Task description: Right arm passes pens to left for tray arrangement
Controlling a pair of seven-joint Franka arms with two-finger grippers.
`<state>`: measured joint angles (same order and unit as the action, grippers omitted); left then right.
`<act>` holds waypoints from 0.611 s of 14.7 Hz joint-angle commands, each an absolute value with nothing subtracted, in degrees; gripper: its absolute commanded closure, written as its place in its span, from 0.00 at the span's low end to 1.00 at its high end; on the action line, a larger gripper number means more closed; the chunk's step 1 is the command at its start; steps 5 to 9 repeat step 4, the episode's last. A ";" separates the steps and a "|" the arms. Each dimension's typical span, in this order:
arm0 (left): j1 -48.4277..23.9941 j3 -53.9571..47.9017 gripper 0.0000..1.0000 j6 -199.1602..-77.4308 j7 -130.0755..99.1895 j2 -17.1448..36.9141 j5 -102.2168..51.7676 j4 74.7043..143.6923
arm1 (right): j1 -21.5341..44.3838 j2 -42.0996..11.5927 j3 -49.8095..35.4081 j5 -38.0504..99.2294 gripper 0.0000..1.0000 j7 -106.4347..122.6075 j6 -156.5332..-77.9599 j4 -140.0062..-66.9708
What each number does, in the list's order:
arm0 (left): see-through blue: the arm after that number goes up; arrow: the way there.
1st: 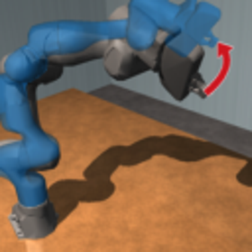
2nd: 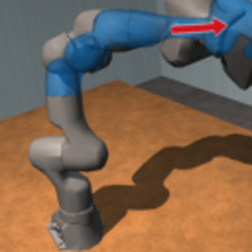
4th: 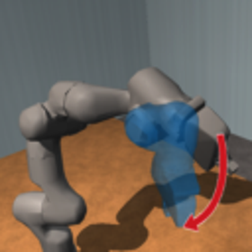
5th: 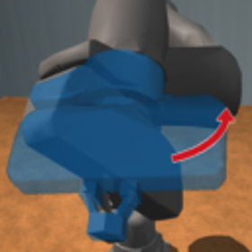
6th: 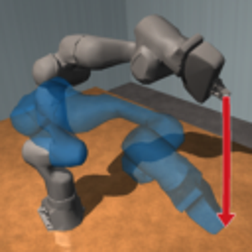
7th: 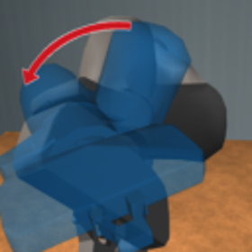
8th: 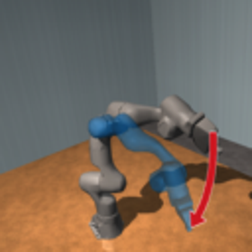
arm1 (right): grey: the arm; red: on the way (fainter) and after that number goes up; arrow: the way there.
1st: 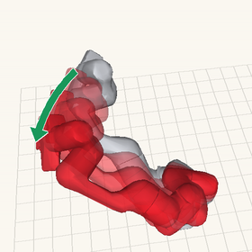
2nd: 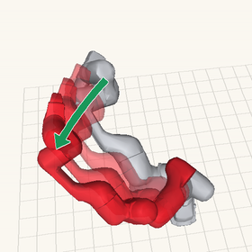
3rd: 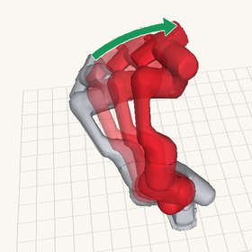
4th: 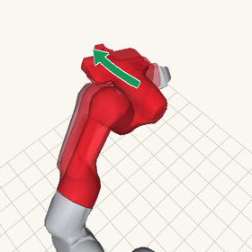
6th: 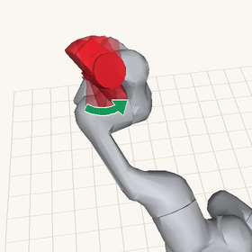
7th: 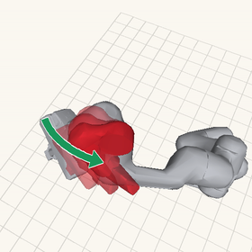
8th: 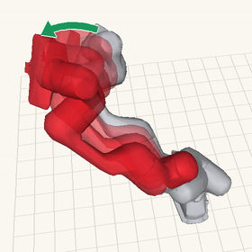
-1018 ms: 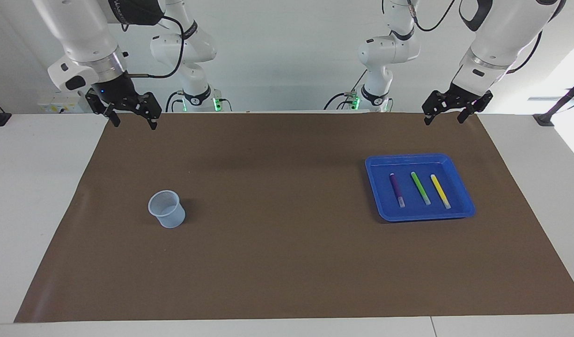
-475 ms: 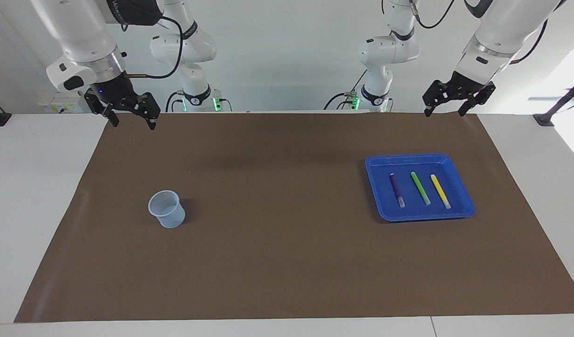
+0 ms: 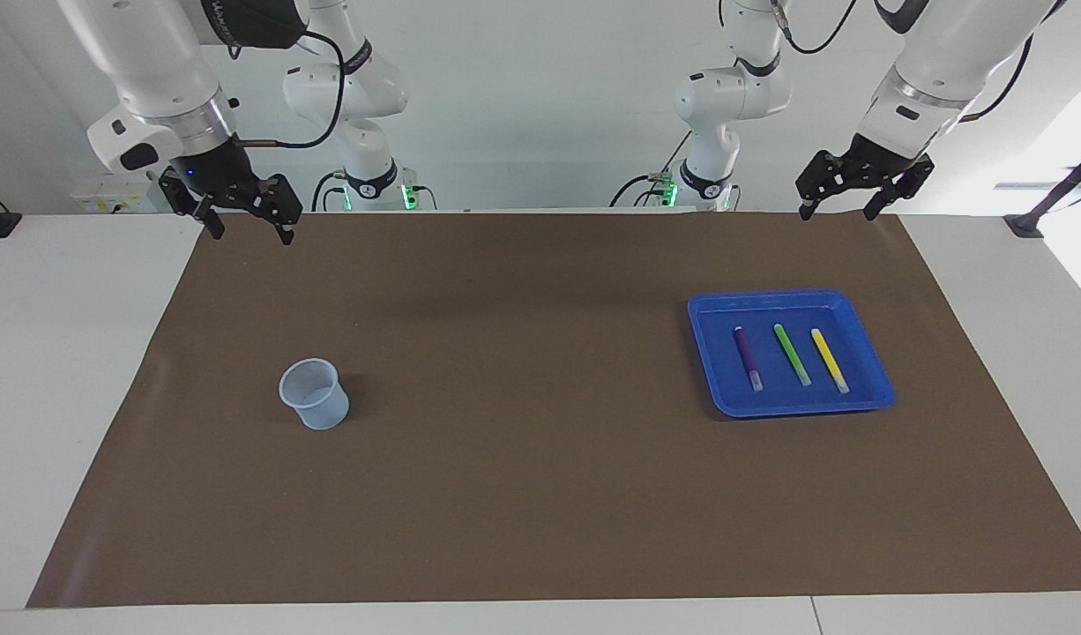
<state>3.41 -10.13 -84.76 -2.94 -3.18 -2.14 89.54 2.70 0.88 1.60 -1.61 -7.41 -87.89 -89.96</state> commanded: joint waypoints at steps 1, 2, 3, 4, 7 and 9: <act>2.99 -8.97 0.00 -86.13 -2.02 -2.73 -2.81 89.21 | 2.37 0.88 1.41 -1.14 0.00 -6.77 -87.36 -89.91; 2.99 -8.96 0.00 -85.70 -1.93 -2.72 -2.81 89.21 | 2.37 0.88 1.49 -1.14 0.00 -6.77 -87.36 -89.91; 2.99 -8.88 0.00 -85.69 -1.93 -2.81 -2.73 89.30 | 2.29 0.88 1.49 -1.14 0.00 -6.68 -87.36 -89.91; 2.99 -8.96 0.00 -85.95 -1.93 -2.73 -2.72 89.21 | 2.20 0.88 1.49 -1.14 0.00 -6.68 -87.36 -89.91; 2.99 -8.96 0.00 -85.95 -1.93 -2.73 -2.72 89.21 | 2.20 0.88 1.49 -1.14 0.00 -6.68 -87.36 -89.91; 2.99 -8.96 0.00 -85.95 -1.93 -2.73 -2.72 89.21 | 2.20 0.88 1.49 -1.14 0.00 -6.68 -87.36 -89.91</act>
